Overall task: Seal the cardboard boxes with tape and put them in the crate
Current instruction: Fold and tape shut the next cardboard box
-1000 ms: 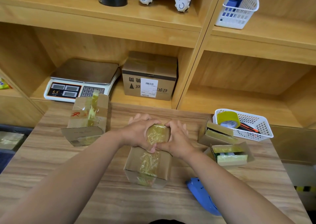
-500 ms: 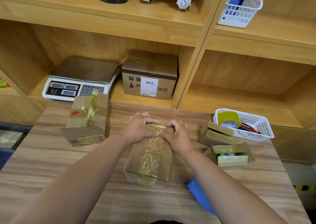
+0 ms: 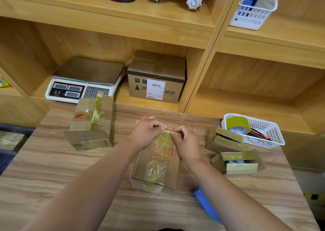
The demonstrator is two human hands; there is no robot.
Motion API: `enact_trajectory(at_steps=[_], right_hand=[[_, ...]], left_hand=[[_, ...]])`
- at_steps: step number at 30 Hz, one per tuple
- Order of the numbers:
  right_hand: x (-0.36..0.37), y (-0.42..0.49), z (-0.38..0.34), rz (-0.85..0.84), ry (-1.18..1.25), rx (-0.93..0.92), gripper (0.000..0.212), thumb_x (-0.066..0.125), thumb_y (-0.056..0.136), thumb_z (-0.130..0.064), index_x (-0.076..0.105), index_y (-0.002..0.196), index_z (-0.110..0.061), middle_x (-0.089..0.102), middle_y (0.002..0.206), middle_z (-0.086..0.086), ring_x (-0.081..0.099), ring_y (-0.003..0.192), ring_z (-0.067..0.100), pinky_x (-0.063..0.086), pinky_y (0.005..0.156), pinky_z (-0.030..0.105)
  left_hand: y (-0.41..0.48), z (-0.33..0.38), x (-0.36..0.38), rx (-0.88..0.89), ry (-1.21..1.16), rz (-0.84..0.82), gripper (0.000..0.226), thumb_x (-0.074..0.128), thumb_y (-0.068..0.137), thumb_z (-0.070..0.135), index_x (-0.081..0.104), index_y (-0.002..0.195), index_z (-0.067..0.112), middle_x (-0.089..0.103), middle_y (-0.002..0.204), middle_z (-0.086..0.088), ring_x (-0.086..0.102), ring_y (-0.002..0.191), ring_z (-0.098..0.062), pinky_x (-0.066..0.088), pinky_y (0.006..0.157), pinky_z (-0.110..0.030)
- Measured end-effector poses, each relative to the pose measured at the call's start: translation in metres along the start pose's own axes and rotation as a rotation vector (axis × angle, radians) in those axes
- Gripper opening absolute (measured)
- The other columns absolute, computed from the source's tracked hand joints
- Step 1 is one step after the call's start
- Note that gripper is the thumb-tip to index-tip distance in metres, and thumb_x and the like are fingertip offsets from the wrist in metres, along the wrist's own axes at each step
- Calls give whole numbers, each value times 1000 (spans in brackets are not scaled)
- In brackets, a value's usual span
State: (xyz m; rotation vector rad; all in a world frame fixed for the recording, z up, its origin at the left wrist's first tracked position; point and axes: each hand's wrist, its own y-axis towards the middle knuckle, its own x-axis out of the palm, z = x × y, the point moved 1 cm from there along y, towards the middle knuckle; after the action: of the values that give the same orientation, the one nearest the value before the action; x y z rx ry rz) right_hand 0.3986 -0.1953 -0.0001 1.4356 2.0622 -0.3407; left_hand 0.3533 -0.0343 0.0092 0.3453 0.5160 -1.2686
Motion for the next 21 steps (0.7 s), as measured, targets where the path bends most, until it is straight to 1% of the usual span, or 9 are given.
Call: enact_trajectory(at_steps=[1,4,6,8,10,12,15,18,21], right_hand=[[0,-3,0,-33,-62,-14,14,68,82,-31,61,92,-23,50,90,-20,42,96,13,29,77,26],[1,-10,-1,-137,-211,5,64,61,62,-64,52,115,-29,42,102,-19,28,97,5,27,82,26],[1,-11,-3,-168,-253,8,80,58,56,-70,48,124,-30,39,105,-18,26,99,5,26,85,26],[1,-9,-6,-192,-254,9,75,63,60,-67,50,125,-31,40,103,-17,30,101,7,26,84,27],[1,-5,-6,-185,-240,11,60,66,63,-64,54,114,-33,43,98,-17,34,99,8,25,80,28],[0,-1,-6,-192,-248,-2,48,63,64,-65,52,102,-37,46,96,-17,34,94,7,26,79,29],[1,3,-7,-187,-223,-5,37,65,67,-61,47,89,-38,48,92,-18,37,91,10,27,77,31],[1,7,-8,-170,-166,17,29,69,71,-52,48,83,-35,47,83,-20,41,89,12,29,76,32],[2,10,-9,-165,-94,45,25,71,75,-44,48,73,-35,49,77,-18,44,87,15,36,81,36]], left_hand=[[0,0,0,-6,0,-6,18,61,89,28,68,83,43,53,81,24,45,111,-10,22,102,-38],[2,-2,0,-18,-22,-17,22,58,91,26,67,82,44,54,84,21,45,108,-10,22,96,-35],[2,-2,1,-26,-47,-23,24,57,92,24,67,82,43,55,85,18,46,105,-10,24,99,-38],[3,-3,0,-37,-92,-27,26,56,93,21,67,80,41,57,88,18,47,105,-10,28,104,-42],[2,-5,-1,-40,-133,-19,26,55,93,18,68,80,37,60,94,16,49,107,-12,32,104,-44],[1,-6,-1,-40,-160,-12,26,54,94,16,68,82,34,64,100,8,52,106,-13,37,102,-42],[1,-7,-1,-53,-204,2,26,51,94,11,68,85,29,65,104,2,54,106,-12,42,96,-32],[0,-7,0,-69,-197,10,28,50,94,11,66,84,31,65,103,9,48,112,-10,33,89,-16],[-2,-5,0,-79,-198,12,26,49,94,11,67,87,29,65,101,13,45,114,-8,24,84,0]])
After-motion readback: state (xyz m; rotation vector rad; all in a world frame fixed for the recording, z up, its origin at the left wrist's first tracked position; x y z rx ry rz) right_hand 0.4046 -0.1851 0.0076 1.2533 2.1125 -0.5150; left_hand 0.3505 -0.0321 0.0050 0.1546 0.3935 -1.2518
